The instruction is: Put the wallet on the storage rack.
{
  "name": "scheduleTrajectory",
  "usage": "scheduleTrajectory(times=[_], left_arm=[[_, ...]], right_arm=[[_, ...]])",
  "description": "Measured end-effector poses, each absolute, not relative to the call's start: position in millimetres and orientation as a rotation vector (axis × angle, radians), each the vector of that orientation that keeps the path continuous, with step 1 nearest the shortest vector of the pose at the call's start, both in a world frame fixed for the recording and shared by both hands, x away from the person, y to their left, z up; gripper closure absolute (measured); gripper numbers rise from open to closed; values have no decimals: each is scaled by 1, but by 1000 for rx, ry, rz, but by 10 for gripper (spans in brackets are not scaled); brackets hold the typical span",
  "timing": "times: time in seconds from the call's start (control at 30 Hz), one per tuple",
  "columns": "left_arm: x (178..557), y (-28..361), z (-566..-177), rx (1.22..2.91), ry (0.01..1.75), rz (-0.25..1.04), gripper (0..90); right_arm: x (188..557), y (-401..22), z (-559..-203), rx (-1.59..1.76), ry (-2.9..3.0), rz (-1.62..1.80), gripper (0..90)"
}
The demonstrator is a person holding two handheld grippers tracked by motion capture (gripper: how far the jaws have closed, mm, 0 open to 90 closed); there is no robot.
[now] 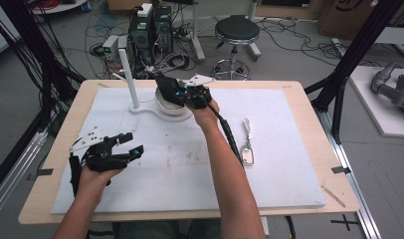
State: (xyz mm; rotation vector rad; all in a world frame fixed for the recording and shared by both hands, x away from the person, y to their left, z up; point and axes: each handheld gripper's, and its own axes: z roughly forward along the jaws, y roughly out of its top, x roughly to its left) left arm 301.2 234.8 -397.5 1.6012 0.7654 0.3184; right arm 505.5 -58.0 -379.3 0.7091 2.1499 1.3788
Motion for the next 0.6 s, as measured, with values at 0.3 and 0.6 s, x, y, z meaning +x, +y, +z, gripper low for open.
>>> scheduleTrajectory(times=[0.3,0.6], left_arm=[[303,235,-398,1600,766,310,263],[303,233,-399,1613,763,307,263]], right_arm=[[507,-63,-390,753,2159,1368,780],[500,-75,-367,862,2095,1394,340]])
